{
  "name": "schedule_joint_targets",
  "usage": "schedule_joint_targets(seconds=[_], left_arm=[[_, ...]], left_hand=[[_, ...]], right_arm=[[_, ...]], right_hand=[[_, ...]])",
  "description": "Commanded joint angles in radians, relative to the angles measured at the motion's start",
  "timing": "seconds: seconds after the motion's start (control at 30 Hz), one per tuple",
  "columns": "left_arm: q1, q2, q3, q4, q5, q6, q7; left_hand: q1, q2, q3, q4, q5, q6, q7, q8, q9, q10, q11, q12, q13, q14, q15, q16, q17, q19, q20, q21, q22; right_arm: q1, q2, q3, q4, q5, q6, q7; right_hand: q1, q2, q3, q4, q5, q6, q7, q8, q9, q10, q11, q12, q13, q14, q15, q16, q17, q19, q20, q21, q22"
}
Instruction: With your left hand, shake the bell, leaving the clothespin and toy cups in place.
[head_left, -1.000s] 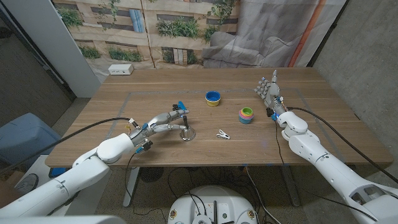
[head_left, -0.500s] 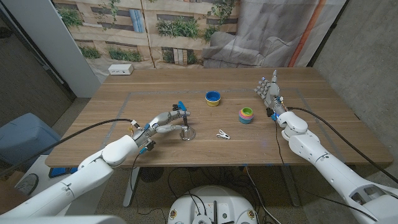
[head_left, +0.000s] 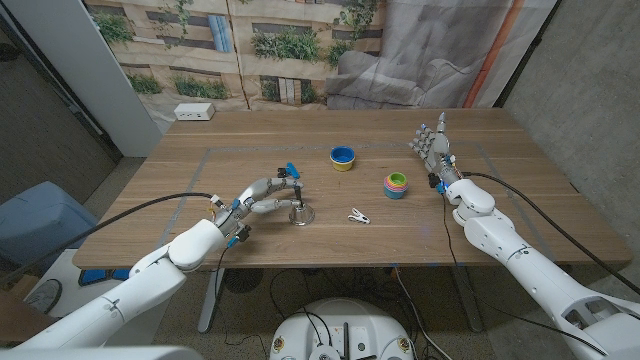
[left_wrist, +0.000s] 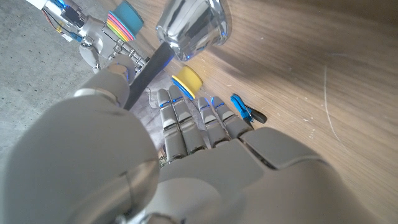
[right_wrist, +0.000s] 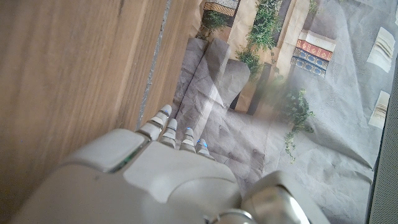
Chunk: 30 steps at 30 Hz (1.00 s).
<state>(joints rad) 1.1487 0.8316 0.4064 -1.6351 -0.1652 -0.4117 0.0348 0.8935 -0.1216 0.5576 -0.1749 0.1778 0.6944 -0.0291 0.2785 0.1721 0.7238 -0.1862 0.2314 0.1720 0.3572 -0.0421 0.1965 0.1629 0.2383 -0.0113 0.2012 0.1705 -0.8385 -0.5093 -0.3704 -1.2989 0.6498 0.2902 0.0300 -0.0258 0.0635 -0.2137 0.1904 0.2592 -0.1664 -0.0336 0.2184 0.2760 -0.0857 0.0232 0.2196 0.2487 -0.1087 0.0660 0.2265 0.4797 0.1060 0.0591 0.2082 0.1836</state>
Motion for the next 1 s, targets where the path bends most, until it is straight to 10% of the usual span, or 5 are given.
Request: schedule_joint_targets(seconds=[0.03, 1.0], left_arm=[[-0.014, -0.020, 0.022, 0.008, 0.002, 0.011, 0.002], [0.004, -0.025, 0.003, -0.008, 0.066, 0.024, 0.093]], left_hand=[[0.020, 0.007, -0.014, 0.002, -0.002, 0.052, -0.010, -0.003, 0.001, 0.060, -0.016, -0.003, 0.001, 0.033, -0.084, 0.007, 0.002, 0.017, -0.004, -0.001, 0.002], [0.069, 0.078, -0.066, 0.007, -0.005, 0.286, -0.083, -0.033, 0.001, 0.256, -0.032, -0.025, 0.003, 0.121, -0.142, -0.004, 0.003, 0.090, -0.012, 0.005, 0.003]], right_arm=[[0.000, 0.000, 0.000, 0.000, 0.000, 0.000, 0.000], [0.000, 0.000, 0.000, -0.001, 0.000, 0.000, 0.000]], right_hand=[[0.003, 0.098, -0.006, -0.001, 0.005, -0.013, 0.002, 0.006, 0.004, -0.005, 0.003, 0.004, 0.002, -0.006, 0.002, 0.008, 0.005, 0.008, -0.003, 0.007, 0.003], [0.003, 0.098, -0.006, -0.001, 0.005, -0.013, 0.002, 0.006, 0.004, -0.006, 0.000, 0.004, 0.002, -0.006, 0.001, 0.008, 0.005, 0.008, -0.003, 0.007, 0.003]])
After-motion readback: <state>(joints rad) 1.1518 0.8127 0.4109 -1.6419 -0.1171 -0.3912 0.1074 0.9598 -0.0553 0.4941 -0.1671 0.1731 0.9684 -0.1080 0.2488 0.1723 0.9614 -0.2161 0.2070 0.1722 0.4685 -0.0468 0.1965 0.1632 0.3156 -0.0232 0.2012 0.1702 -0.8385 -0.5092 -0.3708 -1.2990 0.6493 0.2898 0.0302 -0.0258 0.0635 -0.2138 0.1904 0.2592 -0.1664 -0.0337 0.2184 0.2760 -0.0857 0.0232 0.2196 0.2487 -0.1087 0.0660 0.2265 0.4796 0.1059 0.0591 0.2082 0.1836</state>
